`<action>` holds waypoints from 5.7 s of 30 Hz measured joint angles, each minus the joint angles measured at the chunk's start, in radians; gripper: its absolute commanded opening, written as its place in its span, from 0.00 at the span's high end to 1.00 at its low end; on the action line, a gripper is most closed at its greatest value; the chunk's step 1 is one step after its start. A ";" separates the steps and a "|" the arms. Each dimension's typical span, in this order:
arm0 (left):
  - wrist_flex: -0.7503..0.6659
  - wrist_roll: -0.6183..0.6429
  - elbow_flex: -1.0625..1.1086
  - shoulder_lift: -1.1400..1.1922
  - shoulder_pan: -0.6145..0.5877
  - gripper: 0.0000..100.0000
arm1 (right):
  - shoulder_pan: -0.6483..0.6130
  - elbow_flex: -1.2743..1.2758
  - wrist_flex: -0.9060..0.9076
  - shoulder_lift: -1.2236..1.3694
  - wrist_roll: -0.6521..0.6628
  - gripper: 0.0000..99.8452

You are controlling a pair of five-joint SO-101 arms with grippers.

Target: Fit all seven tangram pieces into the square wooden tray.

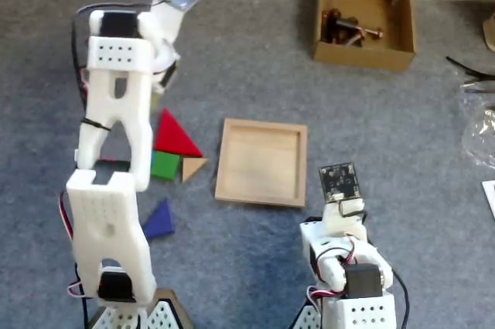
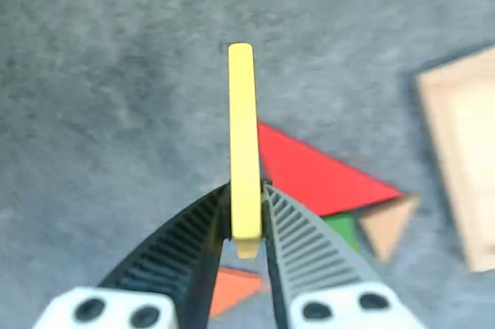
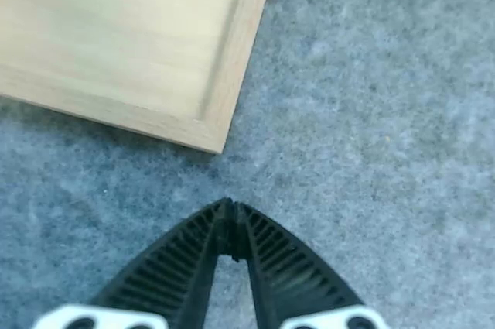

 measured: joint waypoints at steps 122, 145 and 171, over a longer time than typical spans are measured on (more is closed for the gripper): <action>-0.351 0.592 0.634 -0.083 0.339 0.99 | 0.000 0.000 0.000 0.000 0.000 0.99; -0.348 0.624 0.635 -0.083 0.281 0.82 | 0.000 0.000 0.000 0.000 0.000 0.99; -0.347 0.623 0.638 -0.081 0.296 0.75 | 0.000 0.000 0.000 0.000 0.000 0.99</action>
